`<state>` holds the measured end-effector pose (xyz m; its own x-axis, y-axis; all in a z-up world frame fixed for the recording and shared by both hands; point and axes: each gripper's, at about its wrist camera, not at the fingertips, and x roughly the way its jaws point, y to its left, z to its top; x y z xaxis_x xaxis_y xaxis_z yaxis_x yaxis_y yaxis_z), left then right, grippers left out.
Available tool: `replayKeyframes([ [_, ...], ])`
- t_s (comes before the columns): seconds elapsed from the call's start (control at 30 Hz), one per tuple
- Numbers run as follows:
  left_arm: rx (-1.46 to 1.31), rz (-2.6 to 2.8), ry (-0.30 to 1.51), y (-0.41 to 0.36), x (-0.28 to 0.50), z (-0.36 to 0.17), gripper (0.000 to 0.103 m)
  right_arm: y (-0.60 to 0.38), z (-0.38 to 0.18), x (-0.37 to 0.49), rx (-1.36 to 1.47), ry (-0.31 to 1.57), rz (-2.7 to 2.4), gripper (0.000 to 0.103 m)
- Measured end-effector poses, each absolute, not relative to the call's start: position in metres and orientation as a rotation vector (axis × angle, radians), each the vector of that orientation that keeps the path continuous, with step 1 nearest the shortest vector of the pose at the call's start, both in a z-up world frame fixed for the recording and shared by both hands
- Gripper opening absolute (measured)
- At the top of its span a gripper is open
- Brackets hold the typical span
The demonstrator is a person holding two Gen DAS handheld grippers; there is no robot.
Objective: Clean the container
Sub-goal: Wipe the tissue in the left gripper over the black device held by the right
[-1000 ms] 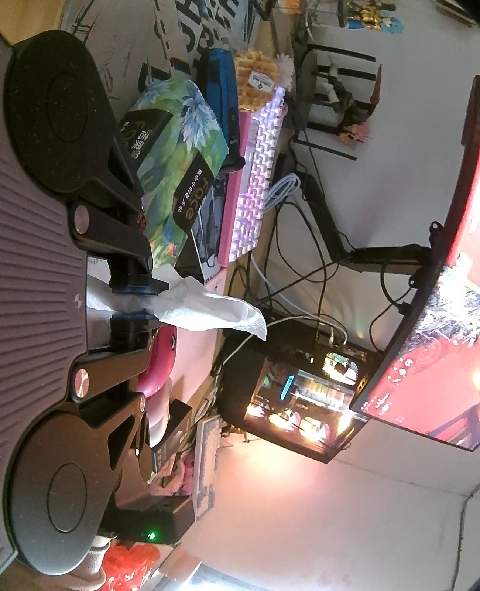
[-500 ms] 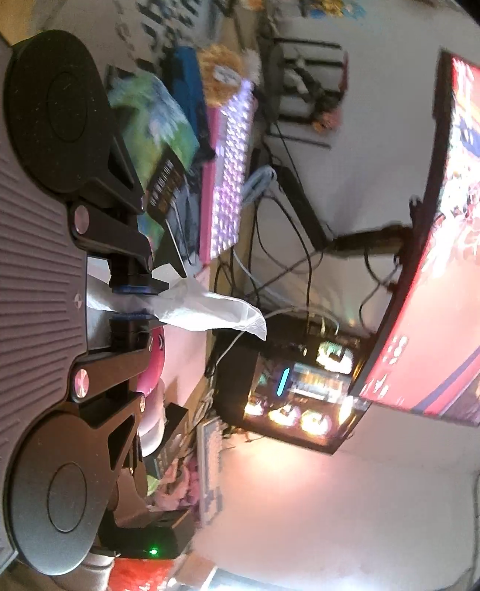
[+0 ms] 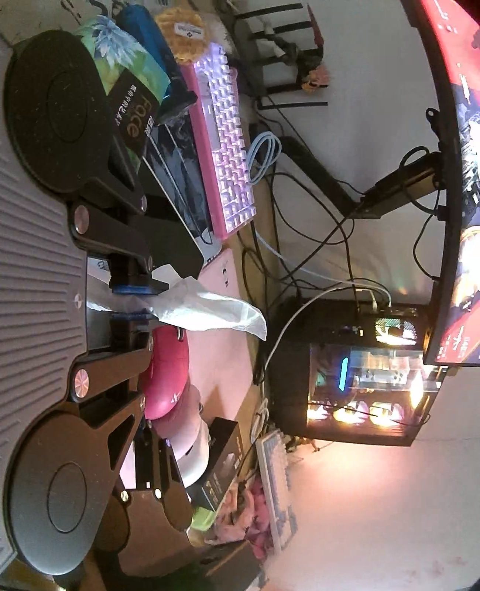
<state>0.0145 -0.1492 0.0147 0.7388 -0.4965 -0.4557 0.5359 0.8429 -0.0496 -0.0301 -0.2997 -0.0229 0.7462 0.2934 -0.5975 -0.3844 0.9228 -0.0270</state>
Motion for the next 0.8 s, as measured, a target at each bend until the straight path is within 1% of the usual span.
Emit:
replayKeyframes([
  [0.4,0.144,-0.565,0.468,-0.156,0.011,0.011,0.013,-0.296,-0.024,-0.031,-0.163,0.625,0.368,0.039],
  [0.63,0.085,-0.669,0.414,-0.155,0.018,0.004,0.013,-0.294,-0.024,-0.032,-0.171,0.624,0.366,0.039],
  [0.8,0.109,-0.712,0.414,-0.164,0.024,-0.006,0.013,-0.299,-0.023,-0.030,-0.183,0.620,0.366,0.039],
])
